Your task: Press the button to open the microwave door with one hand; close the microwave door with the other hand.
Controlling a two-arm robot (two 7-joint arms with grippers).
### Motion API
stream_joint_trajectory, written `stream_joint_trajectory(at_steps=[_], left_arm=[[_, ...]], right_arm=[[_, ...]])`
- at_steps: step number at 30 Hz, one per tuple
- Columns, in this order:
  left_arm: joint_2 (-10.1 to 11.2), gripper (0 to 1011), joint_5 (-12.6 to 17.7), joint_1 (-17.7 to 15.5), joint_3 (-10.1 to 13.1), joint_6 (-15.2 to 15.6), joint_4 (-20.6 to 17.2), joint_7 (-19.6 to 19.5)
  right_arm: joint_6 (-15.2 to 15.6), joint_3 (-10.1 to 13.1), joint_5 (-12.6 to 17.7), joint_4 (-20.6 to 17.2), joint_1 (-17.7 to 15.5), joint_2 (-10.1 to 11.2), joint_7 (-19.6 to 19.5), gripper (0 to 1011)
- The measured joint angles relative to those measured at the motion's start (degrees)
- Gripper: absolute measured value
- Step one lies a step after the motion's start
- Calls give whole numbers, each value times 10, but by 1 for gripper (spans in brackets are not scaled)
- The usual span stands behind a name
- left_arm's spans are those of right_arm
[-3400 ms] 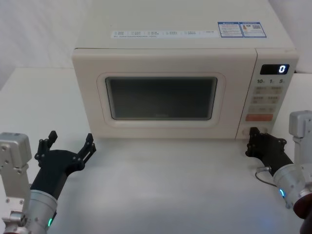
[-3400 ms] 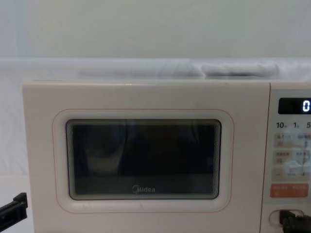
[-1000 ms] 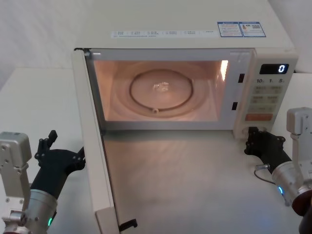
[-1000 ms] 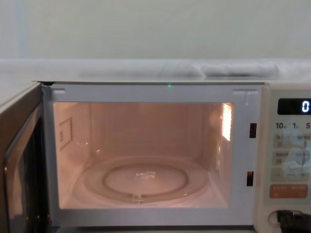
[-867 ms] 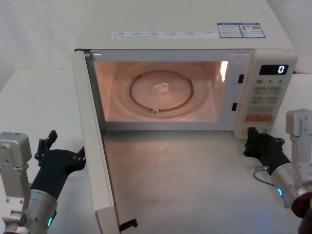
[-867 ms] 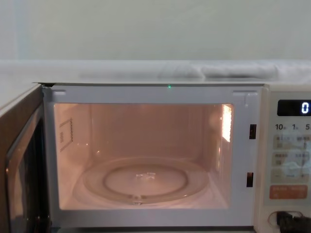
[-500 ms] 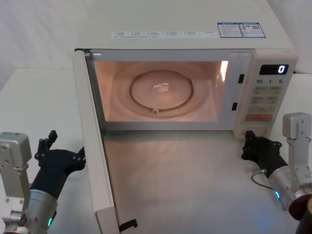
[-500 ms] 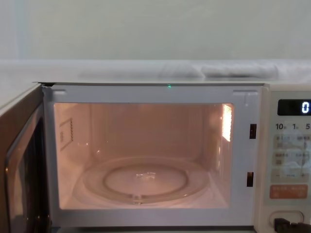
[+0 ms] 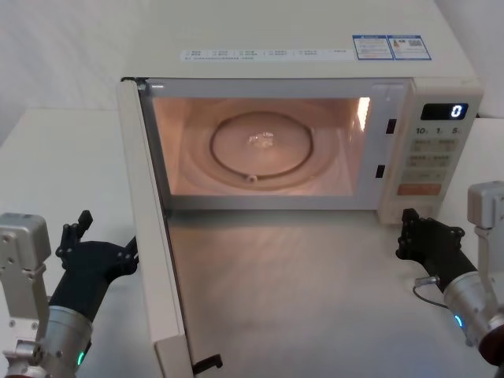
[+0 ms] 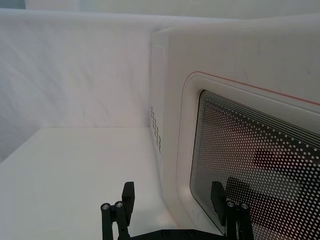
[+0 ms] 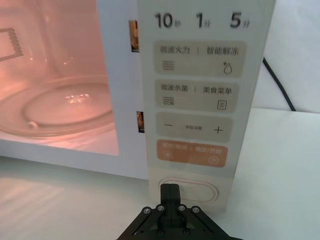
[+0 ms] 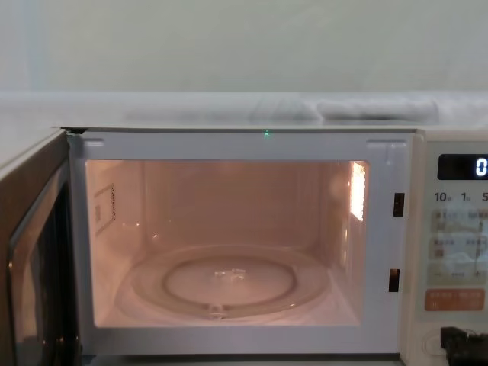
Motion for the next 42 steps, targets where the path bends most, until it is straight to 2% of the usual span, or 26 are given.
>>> stream_joint_trajectory(at_steps=[11,16,19,23,27,34,42], left_arm=[[0,1001,0,0,0,0,0,0],[0,1001,0,0,0,0,0,0],[0,1001,0,0,0,0,0,0],[0,1001,0,0,0,0,0,0],[0,1001,0,0,0,0,0,0],[0,1001,0,0,0,0,0,0],[0,1001,0,0,0,0,0,0]], right_arm=[[10,8,-3,-91,-50,18,1,0],[10,20,-1,-134,-72,30,4,0],[8,35,10,-164,-86,39,11,0],[6,50,24,-186,-96,49,18,0],[4,68,37,-202,-105,61,24,0],[7,87,57,-208,-113,78,36,0],[7,85,56,-208,-113,76,35,0]])
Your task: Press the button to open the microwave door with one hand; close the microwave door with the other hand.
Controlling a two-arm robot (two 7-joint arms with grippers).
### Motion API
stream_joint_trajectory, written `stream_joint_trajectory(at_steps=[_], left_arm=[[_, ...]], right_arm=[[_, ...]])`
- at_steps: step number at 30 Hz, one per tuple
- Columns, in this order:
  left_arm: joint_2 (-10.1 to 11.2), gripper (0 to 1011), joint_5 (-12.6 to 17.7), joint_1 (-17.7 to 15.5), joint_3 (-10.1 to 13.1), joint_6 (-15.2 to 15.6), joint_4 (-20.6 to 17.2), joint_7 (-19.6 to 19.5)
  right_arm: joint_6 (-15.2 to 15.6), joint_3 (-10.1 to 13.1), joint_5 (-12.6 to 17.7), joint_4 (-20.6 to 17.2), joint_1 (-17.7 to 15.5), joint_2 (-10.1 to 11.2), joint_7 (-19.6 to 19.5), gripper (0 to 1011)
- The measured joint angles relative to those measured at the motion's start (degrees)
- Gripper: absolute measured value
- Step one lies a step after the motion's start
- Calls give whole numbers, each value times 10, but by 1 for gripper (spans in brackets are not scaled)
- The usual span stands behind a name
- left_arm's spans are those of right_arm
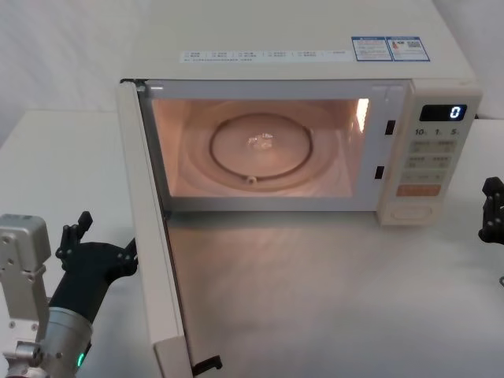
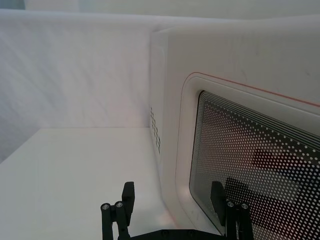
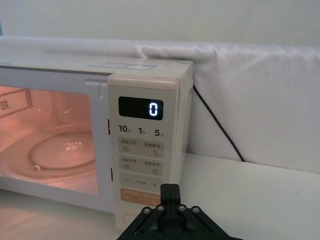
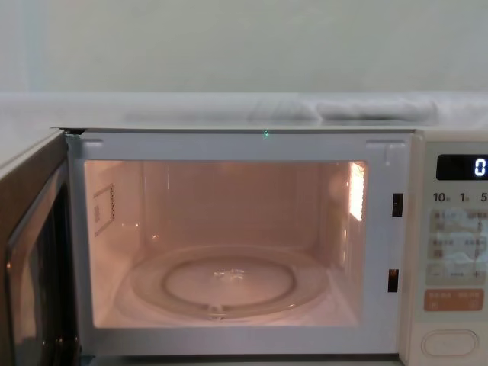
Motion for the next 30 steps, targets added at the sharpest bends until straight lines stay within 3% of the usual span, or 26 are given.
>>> stream_joint_trajectory(at_steps=[11,18,26,30], left_arm=[[0,1001,0,0,0,0,0,0],[0,1001,0,0,0,0,0,0],[0,1001,0,0,0,0,0,0],[0,1001,0,0,0,0,0,0]], right_arm=[[0,-1,-2,0,0,-1,-1,250],[-1,-2,-2,0,1,-2,-1,512],[-1,-2,-3,0,1,-2,-2,716],[-1,-2,-3,0,1,-2,-2,866]])
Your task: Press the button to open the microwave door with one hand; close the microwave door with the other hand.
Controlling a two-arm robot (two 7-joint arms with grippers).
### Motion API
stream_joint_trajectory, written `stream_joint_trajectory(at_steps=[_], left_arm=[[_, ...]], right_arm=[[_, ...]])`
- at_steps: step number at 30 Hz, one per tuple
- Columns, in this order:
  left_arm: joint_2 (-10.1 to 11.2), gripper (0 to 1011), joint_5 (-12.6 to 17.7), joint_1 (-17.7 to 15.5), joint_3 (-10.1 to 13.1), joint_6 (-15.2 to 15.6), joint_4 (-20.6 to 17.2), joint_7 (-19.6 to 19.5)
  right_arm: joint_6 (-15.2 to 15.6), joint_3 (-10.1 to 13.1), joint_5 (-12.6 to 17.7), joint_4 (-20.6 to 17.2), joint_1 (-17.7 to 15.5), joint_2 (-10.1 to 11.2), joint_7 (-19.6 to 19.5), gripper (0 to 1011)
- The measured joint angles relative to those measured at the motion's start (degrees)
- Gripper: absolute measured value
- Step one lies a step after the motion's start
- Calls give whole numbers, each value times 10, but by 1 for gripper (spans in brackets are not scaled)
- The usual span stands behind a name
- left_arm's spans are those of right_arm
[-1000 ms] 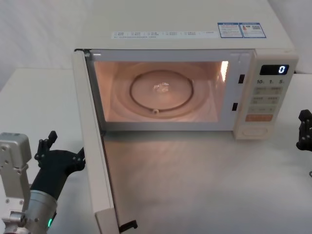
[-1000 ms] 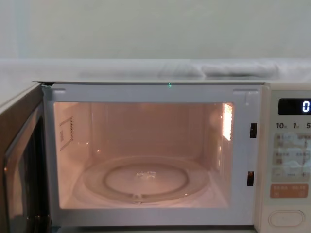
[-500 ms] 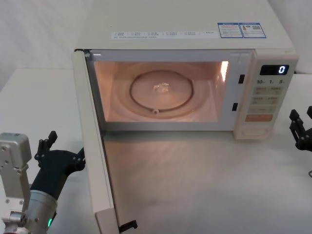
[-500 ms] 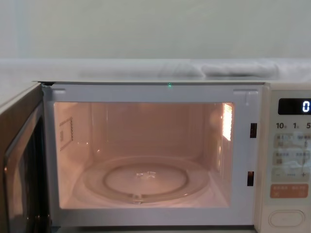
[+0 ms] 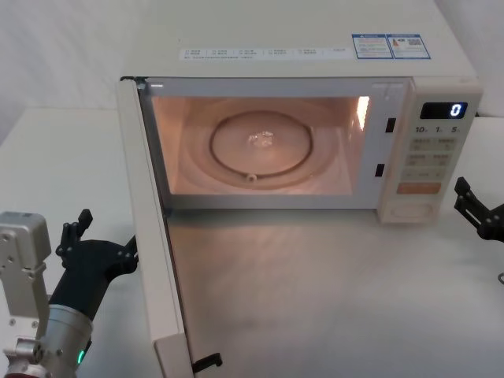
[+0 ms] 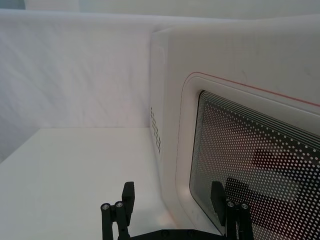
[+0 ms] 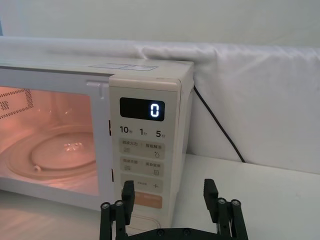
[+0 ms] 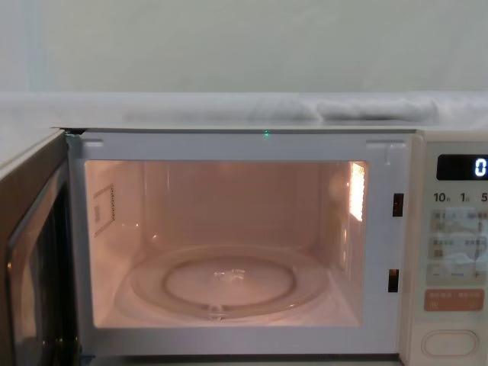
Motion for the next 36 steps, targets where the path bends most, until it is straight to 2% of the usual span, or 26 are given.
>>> stream_joint_trajectory(at_steps=[6,36], left_arm=[[0,1001,0,0,0,0,0,0],[0,979,0,0,0,0,0,0]], right_arm=[[0,0,0,0,0,0,0,1002],[0,0,0,0,0,0,0,1002]])
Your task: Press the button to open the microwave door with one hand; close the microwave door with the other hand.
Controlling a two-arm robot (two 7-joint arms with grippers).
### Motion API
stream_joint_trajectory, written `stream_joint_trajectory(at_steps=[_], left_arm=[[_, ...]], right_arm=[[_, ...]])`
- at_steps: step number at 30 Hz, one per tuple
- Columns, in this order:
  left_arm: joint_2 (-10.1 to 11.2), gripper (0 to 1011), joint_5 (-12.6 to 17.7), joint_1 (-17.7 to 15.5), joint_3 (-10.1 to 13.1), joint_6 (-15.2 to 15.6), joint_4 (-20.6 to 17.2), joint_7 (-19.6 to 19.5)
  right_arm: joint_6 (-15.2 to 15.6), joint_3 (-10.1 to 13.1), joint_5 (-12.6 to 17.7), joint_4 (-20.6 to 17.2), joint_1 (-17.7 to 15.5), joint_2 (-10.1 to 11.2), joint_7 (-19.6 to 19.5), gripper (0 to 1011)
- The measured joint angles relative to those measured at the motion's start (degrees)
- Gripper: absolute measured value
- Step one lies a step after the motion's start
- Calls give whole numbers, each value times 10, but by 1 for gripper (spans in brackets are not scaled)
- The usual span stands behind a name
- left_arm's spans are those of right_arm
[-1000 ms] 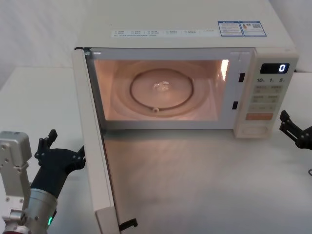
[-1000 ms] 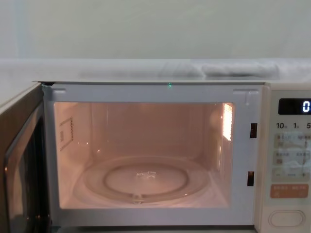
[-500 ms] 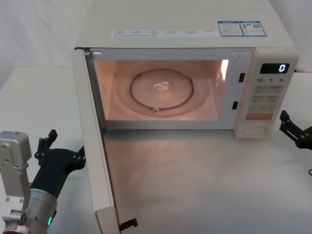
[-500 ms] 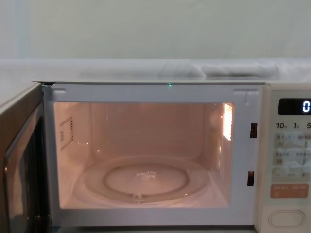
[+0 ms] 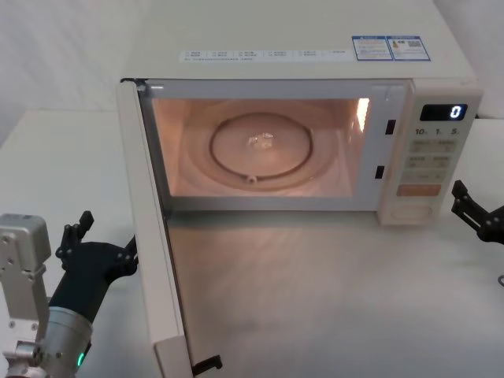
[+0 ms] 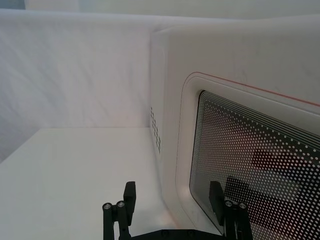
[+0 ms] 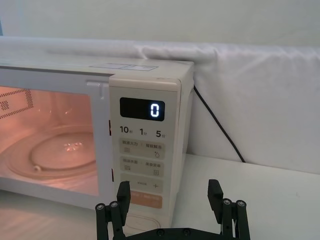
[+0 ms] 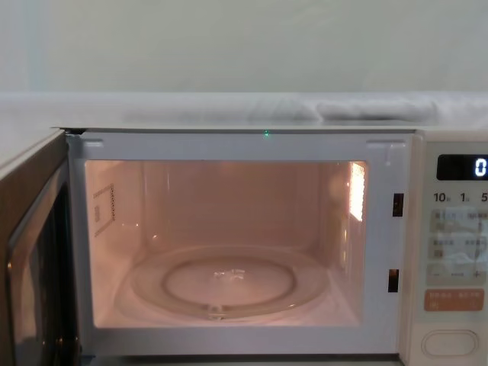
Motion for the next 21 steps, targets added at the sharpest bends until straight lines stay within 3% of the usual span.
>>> stream_joint_trajectory(at_steps=[11,13,14,21], left_arm=[[0,722,0,0,0,0,0,0],[0,601,0,0,0,0,0,0],[0,601,0,0,0,0,0,0],[0,353,0,0,0,0,0,0]], right_arm=[[0,0,0,0,0,0,0,1002],[0,0,0,0,0,0,0,1002],[0,0,0,0,0,0,0,1002],[0,0,0,0,0,0,0,1002]])
